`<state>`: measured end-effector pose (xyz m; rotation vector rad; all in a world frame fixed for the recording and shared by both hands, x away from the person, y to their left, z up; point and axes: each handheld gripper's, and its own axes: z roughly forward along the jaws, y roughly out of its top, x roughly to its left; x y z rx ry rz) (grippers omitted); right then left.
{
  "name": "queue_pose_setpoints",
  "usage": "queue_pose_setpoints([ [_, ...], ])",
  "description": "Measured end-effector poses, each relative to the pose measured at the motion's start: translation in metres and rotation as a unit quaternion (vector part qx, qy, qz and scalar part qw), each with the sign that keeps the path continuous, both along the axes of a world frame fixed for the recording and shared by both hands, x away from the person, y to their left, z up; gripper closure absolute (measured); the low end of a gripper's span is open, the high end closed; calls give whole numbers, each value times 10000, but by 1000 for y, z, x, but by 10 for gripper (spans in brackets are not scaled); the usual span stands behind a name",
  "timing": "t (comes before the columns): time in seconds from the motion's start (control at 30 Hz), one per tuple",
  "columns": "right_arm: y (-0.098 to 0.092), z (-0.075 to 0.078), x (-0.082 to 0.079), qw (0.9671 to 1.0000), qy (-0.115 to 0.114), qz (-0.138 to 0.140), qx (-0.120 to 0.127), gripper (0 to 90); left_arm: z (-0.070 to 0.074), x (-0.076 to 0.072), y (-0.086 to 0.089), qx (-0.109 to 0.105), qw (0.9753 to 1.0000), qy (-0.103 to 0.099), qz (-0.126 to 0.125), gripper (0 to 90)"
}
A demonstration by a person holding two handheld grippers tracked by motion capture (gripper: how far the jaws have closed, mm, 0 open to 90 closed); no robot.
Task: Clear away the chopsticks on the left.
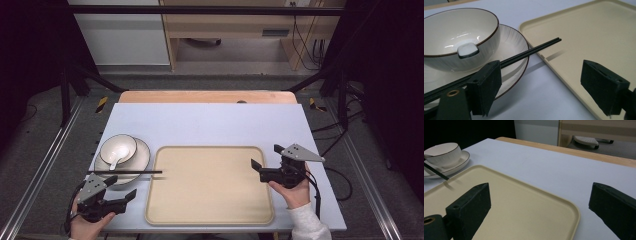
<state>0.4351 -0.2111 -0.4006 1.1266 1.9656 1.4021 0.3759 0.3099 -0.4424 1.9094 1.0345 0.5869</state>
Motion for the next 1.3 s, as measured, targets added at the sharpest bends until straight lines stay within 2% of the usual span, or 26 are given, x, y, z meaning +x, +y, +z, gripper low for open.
queue_pose_setpoints([
  [0.13,0,0,1,10000,7,24,-14,42,-3,3,4,12,10000,58,60,173],
  [0.17,0,-1,1,10000,14,24,-4,45,-4,6,7,22,9999,53,163,180],
  [0.33,2,-1,1,10000,32,35,-17,46,-7,13,18,-34,9995,67,322,188],
  [0.5,2,-2,2,10000,41,42,-22,46,-7,19,25,32,9990,37,436,201],
  [0.63,2,-1,2,10000,39,46,-11,48,-10,28,32,198,9985,15,517,221],
  [0.87,3,-2,2,10000,52,57,-22,49,-15,39,37,295,9984,40,489,244],
  [1.3,3,-2,2,10000,46,78,-25,50,-20,42,37,455,9980,82,442,281],
])
